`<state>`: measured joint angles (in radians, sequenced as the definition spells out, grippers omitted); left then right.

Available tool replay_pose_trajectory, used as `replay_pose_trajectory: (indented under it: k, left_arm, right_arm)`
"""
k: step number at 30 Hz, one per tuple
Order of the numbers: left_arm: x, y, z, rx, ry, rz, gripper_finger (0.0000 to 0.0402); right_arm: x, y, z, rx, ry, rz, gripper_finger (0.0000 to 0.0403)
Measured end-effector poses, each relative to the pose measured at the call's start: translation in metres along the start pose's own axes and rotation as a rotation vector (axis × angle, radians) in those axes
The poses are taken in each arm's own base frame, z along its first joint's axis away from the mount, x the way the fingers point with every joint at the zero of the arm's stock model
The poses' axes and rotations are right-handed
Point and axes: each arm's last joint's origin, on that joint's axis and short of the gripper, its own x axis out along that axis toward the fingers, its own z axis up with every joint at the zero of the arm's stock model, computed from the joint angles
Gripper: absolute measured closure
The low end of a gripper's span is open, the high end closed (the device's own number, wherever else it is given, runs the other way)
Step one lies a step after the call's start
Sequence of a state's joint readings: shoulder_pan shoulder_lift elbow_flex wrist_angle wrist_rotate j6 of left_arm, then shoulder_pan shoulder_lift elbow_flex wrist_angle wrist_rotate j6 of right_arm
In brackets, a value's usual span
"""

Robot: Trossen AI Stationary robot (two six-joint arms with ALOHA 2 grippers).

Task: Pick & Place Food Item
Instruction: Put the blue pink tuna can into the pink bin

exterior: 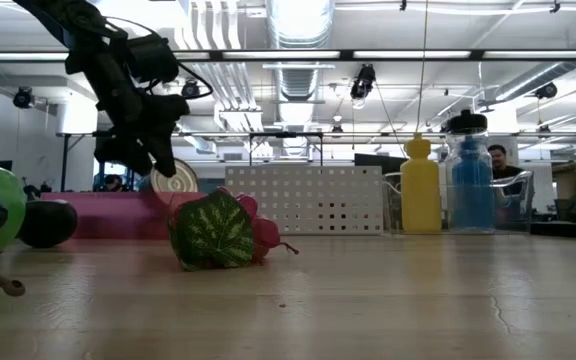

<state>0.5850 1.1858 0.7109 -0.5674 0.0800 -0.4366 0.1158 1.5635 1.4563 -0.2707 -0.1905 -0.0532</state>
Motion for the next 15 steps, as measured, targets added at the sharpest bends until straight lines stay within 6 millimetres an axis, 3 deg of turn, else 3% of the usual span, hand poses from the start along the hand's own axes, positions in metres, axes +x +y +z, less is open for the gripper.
replay_pose_trajectory:
  k: [3,10,15]
  left_arm:
    - [0.0,-0.0008,0.0007,-0.008,-0.003,-0.018,0.0204]
    - [0.0006,0.0004,0.0,-0.009,-0.009,0.009,0.0142]
    - [0.0005,0.0013,-0.0002,0.013,-0.013,0.034,0.0121]
  right_arm:
    - [0.0,0.0,0.0,0.0,0.0,0.0,0.0076]
    - [0.0,0.0,0.0,0.0,0.0,0.0,0.0086]
    - [0.0,0.0,0.0,0.0,0.0,0.0,0.0094]
